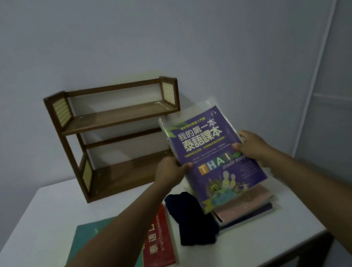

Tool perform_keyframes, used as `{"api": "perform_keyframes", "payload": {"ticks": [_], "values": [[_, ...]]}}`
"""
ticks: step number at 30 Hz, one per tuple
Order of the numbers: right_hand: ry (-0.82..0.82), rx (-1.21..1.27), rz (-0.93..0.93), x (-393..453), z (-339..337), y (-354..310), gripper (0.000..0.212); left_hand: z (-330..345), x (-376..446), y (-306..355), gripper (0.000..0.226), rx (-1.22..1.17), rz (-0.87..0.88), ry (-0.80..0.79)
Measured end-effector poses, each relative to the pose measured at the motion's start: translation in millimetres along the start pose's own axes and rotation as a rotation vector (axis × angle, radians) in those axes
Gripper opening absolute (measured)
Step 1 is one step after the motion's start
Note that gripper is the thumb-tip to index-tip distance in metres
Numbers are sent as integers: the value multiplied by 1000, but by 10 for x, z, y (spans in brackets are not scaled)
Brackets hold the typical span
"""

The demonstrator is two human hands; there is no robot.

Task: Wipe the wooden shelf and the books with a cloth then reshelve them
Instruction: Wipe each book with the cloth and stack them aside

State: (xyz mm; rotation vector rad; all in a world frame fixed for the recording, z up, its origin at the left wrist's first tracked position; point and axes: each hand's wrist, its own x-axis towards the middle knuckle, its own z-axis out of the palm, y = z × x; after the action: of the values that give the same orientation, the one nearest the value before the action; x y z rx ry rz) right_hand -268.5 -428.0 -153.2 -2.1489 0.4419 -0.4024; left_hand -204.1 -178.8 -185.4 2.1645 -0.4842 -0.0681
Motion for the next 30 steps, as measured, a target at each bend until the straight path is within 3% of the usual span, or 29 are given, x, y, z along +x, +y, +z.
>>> {"api": "perform_keyframes", "payload": {"ticks": [7, 16, 19, 21, 25, 30], "values": [[10, -208, 81, 117, 69, 447, 30, 672, 264, -213, 47, 258, -220, 2], [-21, -384, 146, 251, 324, 870, 48, 689, 232, -525, 54, 290, -174, -19], [-10, -645, 42, 185, 439, 719, 43, 323, 124, -599, 52, 367, -75, 69], [13, -662, -133, 113, 614, 550, 45, 19, 57, -754, 54, 421, -50, 103], [-268, -473, -427, -402, 1247, 160, 40, -614, -344, -1281, 57, 514, -190, 131], [-488, -843, -385, -860, 1903, 271, 54, -1163, -1140, -1813, 55, 623, -345, 120]]}}
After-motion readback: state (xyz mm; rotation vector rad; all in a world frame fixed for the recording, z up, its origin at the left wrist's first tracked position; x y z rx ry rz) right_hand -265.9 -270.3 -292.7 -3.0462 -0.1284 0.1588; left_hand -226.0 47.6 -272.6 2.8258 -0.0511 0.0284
